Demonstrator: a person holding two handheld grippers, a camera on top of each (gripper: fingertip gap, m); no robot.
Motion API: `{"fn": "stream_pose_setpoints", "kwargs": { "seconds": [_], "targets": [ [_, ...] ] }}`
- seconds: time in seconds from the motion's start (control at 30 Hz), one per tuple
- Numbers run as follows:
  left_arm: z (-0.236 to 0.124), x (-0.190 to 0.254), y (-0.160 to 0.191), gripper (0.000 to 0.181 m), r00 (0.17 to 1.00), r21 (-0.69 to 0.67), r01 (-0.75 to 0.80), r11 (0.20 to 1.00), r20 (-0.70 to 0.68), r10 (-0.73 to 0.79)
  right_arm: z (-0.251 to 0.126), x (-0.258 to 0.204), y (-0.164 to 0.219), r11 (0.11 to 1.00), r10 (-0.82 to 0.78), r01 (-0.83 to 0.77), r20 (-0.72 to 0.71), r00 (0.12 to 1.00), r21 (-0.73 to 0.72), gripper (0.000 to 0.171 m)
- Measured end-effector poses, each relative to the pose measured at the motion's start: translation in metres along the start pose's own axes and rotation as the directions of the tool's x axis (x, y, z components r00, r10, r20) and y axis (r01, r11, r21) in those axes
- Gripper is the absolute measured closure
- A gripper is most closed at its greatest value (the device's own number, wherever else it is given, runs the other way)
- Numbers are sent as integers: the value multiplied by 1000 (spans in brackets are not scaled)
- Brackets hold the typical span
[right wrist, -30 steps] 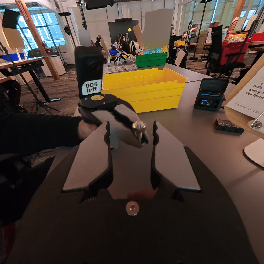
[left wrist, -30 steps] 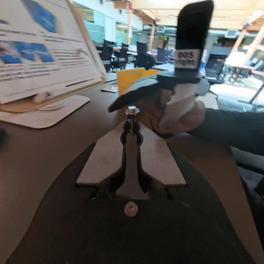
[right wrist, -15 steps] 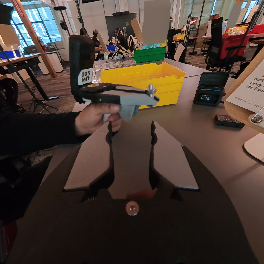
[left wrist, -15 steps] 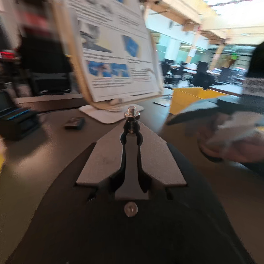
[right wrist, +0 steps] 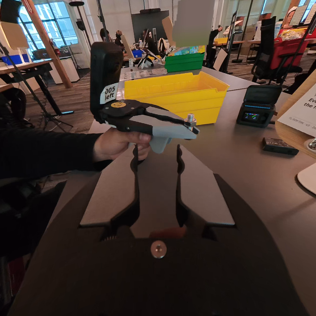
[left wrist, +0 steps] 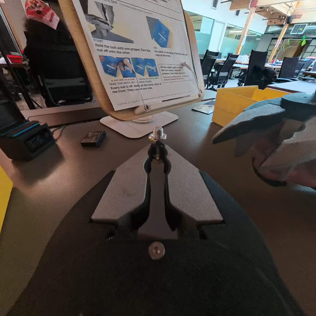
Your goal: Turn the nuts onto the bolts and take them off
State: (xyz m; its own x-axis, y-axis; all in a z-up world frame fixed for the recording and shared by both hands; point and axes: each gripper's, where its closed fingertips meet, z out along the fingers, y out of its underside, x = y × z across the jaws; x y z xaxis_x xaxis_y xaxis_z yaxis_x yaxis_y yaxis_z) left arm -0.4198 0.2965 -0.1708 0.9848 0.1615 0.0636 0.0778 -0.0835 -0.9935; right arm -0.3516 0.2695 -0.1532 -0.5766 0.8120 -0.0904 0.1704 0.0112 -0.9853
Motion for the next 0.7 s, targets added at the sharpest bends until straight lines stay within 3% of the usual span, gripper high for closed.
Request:
{"fn": "stream_pose_setpoints", "kwargs": {
  "seconds": [0.27, 0.4, 0.7],
  "targets": [
    [1, 75, 7, 175, 933, 36, -276, 961, -232, 276, -2, 14, 3, 1000, 26, -27, -74, 997, -4, 135],
    [0, 78, 7, 174, 930, 35, -269, 963, -251, 269, -1, 14, 5, 999, 27, -29, -67, 997, -16, 154],
    [2, 74, 7, 173, 941, 20, -244, 970, -238, 241, 0, 18, 5, 999, -16, 10, -135, 991, -41, 155]
  ]
}}
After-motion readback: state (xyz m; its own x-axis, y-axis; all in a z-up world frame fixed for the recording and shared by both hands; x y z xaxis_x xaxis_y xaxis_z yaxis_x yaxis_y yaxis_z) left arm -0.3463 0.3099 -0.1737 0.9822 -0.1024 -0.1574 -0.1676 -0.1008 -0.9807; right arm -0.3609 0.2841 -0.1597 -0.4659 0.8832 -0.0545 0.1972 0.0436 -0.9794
